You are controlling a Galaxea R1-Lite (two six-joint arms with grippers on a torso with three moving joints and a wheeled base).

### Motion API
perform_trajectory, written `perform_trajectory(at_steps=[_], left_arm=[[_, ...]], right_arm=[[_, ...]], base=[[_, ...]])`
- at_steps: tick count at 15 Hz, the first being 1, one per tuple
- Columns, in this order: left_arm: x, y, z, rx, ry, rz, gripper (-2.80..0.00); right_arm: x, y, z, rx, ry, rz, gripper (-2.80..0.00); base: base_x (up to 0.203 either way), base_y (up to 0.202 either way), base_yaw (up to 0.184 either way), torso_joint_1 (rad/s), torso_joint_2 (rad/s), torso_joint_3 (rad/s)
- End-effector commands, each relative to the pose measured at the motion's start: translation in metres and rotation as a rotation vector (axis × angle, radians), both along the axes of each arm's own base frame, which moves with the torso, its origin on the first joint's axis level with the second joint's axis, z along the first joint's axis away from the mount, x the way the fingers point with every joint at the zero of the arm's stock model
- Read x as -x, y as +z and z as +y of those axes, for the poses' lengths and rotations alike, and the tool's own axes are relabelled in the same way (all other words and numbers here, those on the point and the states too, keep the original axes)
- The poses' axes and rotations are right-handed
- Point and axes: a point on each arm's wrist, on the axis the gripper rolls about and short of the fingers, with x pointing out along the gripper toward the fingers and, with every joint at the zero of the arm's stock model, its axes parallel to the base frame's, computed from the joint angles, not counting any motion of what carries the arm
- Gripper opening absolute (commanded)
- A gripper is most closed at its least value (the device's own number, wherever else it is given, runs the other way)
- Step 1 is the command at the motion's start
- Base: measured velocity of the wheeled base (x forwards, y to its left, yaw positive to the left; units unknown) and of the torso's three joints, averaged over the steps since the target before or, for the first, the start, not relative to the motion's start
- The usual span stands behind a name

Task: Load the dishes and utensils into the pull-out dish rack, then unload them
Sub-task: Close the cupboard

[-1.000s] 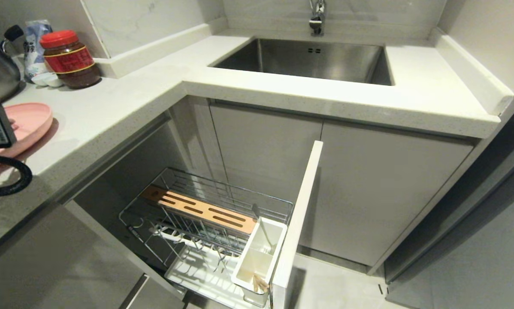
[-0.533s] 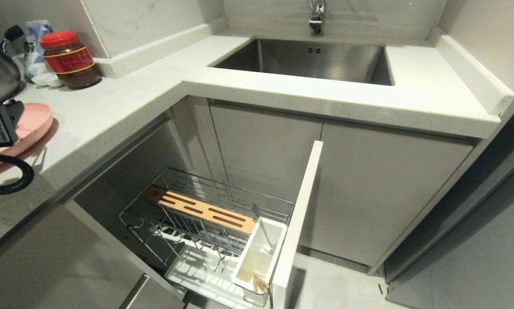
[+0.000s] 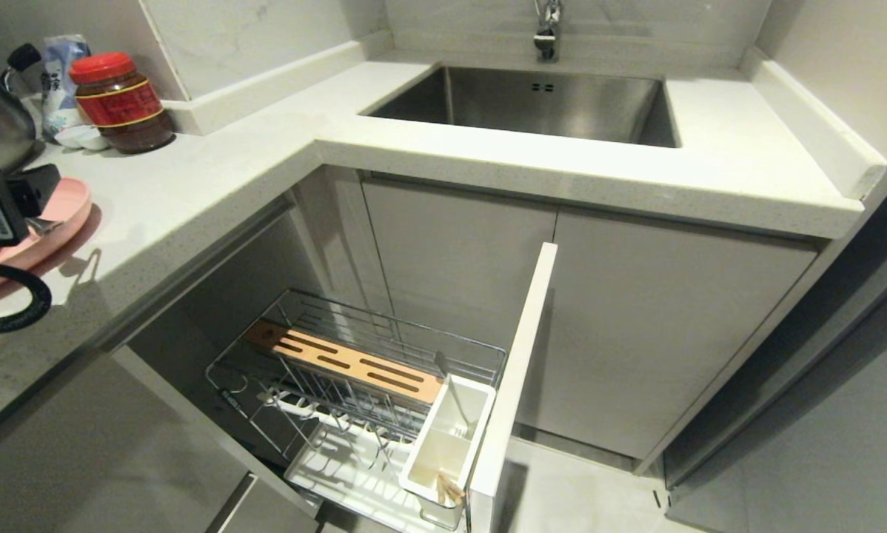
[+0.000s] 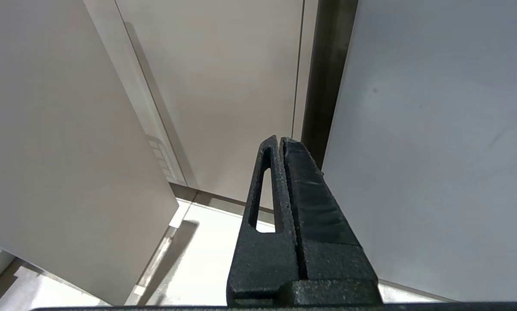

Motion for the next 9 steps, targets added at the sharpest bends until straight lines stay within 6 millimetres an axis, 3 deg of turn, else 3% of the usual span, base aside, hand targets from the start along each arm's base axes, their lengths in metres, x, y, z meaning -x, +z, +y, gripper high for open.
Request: perform_trajectory(at_steps=[1,4,7,8,9], left_arm=[[0.002,0.0,-0.001,0.025,-0.035,-0.012,0.0],[0.005,0.005,-0.001,0.085,-0.063,-0.032,0.0],[0.01,0.037,-0.002,0.116,-0.08,-0.156,0.0],[0.012,0.053,-0.003,0.128,-0.089,-0.211,-2.8],[0.013,0.067,-0.003,0.135,-0.096,-0.259,-2.8]], right_arm=[[-0.002,-0.007,0.0,0.0,0.0,0.026,-2.8],[-0.002,-0.007,0.0,0.0,0.0,0.026,-2.8],[-0.002,-0.007,0.0,0.0,0.0,0.026,-2.8],[-0.002,-0.007,0.0,0.0,0.0,0.026,-2.8],[-0.002,-0.007,0.0,0.0,0.0,0.026,-2.8]], base=[[0.0,0.0,0.0,0.0,0.0,0.0],[0.0,0.0,0.0,0.0,0.0,0.0],[0.0,0.0,0.0,0.0,0.0,0.0],[0.0,0.0,0.0,0.0,0.0,0.0],[0.0,0.0,0.0,0.0,0.0,0.0]])
